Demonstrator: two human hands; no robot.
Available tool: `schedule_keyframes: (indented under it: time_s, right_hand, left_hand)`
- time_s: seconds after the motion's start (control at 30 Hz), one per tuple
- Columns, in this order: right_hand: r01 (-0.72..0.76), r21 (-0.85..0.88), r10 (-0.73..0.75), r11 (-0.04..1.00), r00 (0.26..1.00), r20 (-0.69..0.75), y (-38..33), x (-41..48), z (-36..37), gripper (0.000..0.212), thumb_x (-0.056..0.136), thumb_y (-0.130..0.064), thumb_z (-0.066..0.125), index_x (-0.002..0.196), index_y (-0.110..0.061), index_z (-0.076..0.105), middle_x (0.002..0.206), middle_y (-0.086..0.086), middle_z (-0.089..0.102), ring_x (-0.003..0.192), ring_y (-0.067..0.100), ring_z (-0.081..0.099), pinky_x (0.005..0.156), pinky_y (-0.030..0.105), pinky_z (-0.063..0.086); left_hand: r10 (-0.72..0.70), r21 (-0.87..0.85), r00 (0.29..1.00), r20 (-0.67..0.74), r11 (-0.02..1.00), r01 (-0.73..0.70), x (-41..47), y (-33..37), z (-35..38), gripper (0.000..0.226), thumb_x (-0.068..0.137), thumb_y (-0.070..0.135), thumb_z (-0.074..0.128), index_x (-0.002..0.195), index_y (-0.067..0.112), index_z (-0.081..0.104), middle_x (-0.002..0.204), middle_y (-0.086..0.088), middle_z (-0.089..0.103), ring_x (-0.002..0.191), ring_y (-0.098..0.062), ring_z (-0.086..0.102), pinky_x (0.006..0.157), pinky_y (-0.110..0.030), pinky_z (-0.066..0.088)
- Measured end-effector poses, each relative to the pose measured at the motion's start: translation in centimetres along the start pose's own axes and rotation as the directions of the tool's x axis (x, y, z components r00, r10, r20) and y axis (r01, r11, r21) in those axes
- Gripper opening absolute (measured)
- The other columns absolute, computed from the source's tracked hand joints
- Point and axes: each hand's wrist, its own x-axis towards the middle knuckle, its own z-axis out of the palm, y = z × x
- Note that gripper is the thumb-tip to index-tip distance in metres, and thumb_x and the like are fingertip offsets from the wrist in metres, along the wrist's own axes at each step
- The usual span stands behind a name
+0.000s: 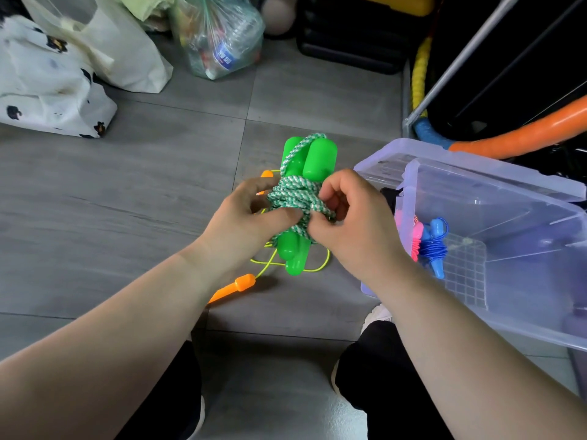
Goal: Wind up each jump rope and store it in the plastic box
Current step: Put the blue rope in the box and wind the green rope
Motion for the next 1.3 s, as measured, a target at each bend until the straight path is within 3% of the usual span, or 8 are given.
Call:
schedule_keyframes:
  time_s: [0.17, 0.33, 0.5, 0.67, 0.9, 1.07, 1.17, 1.3]
  right_hand:
    - [-0.022, -0.039, 0.021, 0.999, 0.999, -0.028, -0.3, -0.1, -0.6, 0.037, 0.073, -0.009, 0.059, 0.063, -0.03, 0.03, 0.06, -0.013, 0.039, 0.055, 0.007, 0.038, 0.055, 0.023, 0.03]
    - [-0.154, 0.046, 0.151, 0.987, 0.986, 0.063, 0.0, 0.5, -0.9, 0.032, 0.075, -0.009, 0.063, 0.062, -0.028, 0.04, 0.06, -0.013, 0.044, 0.051, 0.003, 0.041, 0.054, 0.015, 0.033]
    - [-0.234, 0.308, 0.212, 0.922, 0.972, 0.105, 0.1, 0.6, -0.9, 0.031, 0.076, -0.001, 0.066, 0.064, -0.025, 0.052, 0.061, -0.007, 0.053, 0.04, -0.001, 0.052, 0.048, 0.012, 0.045]
    - [-0.169, 0.338, 0.116, 0.926, 0.978, 0.17, 0.2, 0.2, -0.5, 0.018, 0.083, 0.001, 0.056, 0.095, -0.009, 0.066, 0.066, -0.01, 0.06, 0.051, -0.01, 0.058, 0.06, 0.004, 0.044]
    - [-0.22, 0.38, 0.154, 0.899, 0.968, 0.197, 0.1, 0.6, -0.8, 0.029, 0.075, 0.003, 0.065, 0.063, -0.022, 0.058, 0.053, -0.01, 0.058, 0.041, -0.002, 0.052, 0.051, 0.01, 0.044]
    - [-0.137, 0.233, 0.105, 0.963, 0.984, 0.144, -0.2, 0.4, -0.3, 0.029, 0.073, -0.007, 0.069, 0.065, -0.029, 0.053, 0.061, -0.011, 0.049, 0.053, 0.003, 0.043, 0.057, 0.015, 0.038]
    - [0.034, 0.115, -0.036, 0.993, 0.999, 0.012, -0.2, 0.1, -0.1, 0.006, 0.067, -0.017, 0.063, 0.071, -0.018, 0.059, 0.063, -0.016, 0.044, 0.057, -0.002, 0.046, 0.056, 0.008, 0.035]
    - [0.084, -0.024, -0.086, 0.996, 0.995, -0.053, 0.1, -0.1, 0.0, 0.012, 0.062, -0.021, 0.053, 0.072, -0.022, 0.047, 0.064, -0.019, 0.038, 0.056, -0.001, 0.043, 0.056, 0.015, 0.034]
  left_hand:
    - [0.09, 0.057, 0.992, -0.09, 0.995, -0.085, 0.0, 0.4, 0.6, 0.04, 0.054, 0.017, 0.059, 0.09, 0.035, 0.053, 0.093, 0.003, 0.066, 0.077, -0.013, 0.063, 0.077, -0.028, 0.053]
    - [0.11, 0.131, 0.988, -0.112, 0.987, -0.095, -0.2, 0.4, 0.4, 0.04, 0.052, 0.019, 0.061, 0.087, 0.036, 0.053, 0.091, 0.011, 0.064, 0.081, -0.011, 0.062, 0.085, -0.035, 0.052]
    - [0.043, 0.092, 0.992, -0.116, 0.995, -0.033, 0.1, 0.3, -0.1, 0.054, 0.04, 0.042, 0.072, 0.092, 0.033, 0.058, 0.103, -0.006, 0.068, 0.091, -0.022, 0.066, 0.082, -0.038, 0.054]
    - [0.019, -0.001, 0.983, -0.184, 1.0, -0.019, 0.6, 0.1, -0.8, 0.022, 0.06, 0.023, 0.072, 0.078, 0.03, 0.062, 0.063, 0.011, 0.07, 0.06, -0.009, 0.065, 0.068, -0.033, 0.055]
    - [0.069, 0.06, 0.98, -0.185, 0.996, -0.059, 0.4, 0.1, -0.6, 0.028, 0.054, 0.031, 0.068, 0.081, 0.035, 0.062, 0.082, -0.002, 0.068, 0.066, -0.012, 0.063, 0.062, -0.027, 0.052]
    - [0.152, 0.126, 0.972, -0.18, 0.983, -0.131, 0.5, 0.1, -0.8, 0.029, 0.052, 0.03, 0.069, 0.078, 0.039, 0.059, 0.061, 0.02, 0.068, 0.059, 0.003, 0.061, 0.066, -0.019, 0.053]
    - [0.18, 0.121, 0.971, -0.155, 0.979, -0.162, 0.6, 0.2, -0.7, 0.03, 0.054, 0.028, 0.068, 0.081, 0.038, 0.058, 0.064, 0.023, 0.069, 0.061, 0.003, 0.062, 0.071, -0.022, 0.054]
    - [0.245, 0.158, 0.963, -0.114, 0.961, -0.225, 0.3, 0.2, -0.1, 0.038, 0.054, 0.025, 0.068, 0.085, 0.039, 0.053, 0.08, 0.015, 0.065, 0.059, 0.011, 0.058, 0.069, -0.013, 0.05]
